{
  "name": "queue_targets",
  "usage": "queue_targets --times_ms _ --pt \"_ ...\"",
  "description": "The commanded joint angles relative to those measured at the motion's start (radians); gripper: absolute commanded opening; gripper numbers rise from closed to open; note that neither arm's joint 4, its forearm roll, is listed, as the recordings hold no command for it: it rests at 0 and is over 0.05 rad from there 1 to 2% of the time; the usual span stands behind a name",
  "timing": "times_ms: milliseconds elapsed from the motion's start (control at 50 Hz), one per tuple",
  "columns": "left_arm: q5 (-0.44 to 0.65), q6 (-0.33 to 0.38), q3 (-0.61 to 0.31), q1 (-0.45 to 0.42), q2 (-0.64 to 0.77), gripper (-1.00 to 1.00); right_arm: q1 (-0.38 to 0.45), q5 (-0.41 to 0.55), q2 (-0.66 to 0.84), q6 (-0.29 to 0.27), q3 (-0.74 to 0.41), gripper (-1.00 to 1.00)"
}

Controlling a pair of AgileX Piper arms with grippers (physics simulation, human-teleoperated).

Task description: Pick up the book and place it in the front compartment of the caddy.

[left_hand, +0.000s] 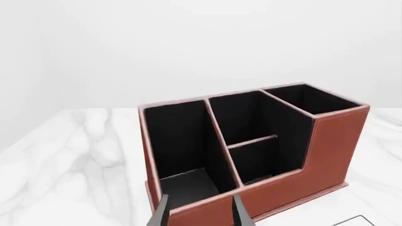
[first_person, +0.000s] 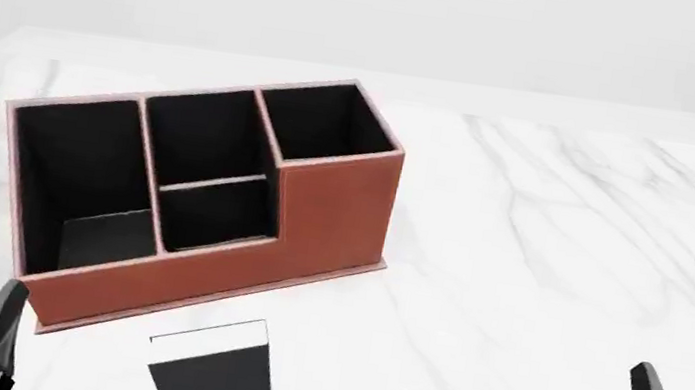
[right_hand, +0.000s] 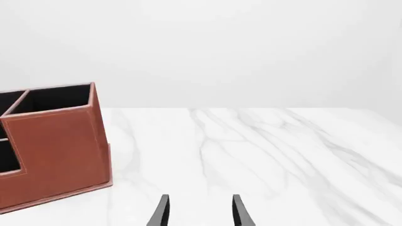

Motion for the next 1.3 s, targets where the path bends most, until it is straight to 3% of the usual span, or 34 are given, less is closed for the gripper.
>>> queue_targets --times_ms 20,380,400,420,440,820,840,880,980,1060,1140,1180,1300 --pt "-0.002 0.001 -0.003 -0.002 0.004 1.0 0.0 -0.001 0.005 0.0 -0.003 1.0" --pt "-0.005 -0.001 -0.003 -0.002 0.021 1.0 0.0 -0.001 0.005 0.0 -0.003 1.0" --pt "0.019 -0.022 -0.003 -0.066 0.002 1.0 0.006 0.003 0.007 -0.001 -0.006 1.0" --pt "-0.005 0.0 -0.003 -0.002 0.024 1.0 0.0 -0.001 0.005 0.0 -0.003 1.0" --pt "-0.009 0.003 -0.003 -0.001 0.024 1.0 0.0 -0.001 0.005 0.0 -0.003 1.0" --pt "-0.013 0.008 -0.011 -0.047 0.069 1.0 0.0 -0.001 0.005 0.0 -0.003 1.0" --pt "0.069 -0.015 -0.024 -0.094 0.017 1.0 0.0 -0.001 0.005 0.0 -0.003 1.0" --pt "0.098 0.026 -0.045 -0.094 0.011 1.0 0.0 -0.001 0.005 0.0 -0.003 1.0" --pt "0.192 0.032 -0.149 -0.16 0.035 1.0 0.0 -0.001 0.005 0.001 -0.003 1.0" --pt "0.292 0.144 -0.223 -0.232 0.016 1.0 0.0 -0.001 0.005 0.001 -0.003 1.0" --pt "0.345 0.171 -0.303 -0.259 0.077 1.0 0.0 -0.001 0.005 0.0 -0.003 1.0" --pt "0.356 0.223 -0.346 -0.284 0.139 1.0 0.0 -0.001 0.005 0.001 -0.003 1.0" --pt "0.388 0.242 -0.429 -0.344 0.246 1.0 0.0 -0.001 0.005 0.0 -0.003 1.0"
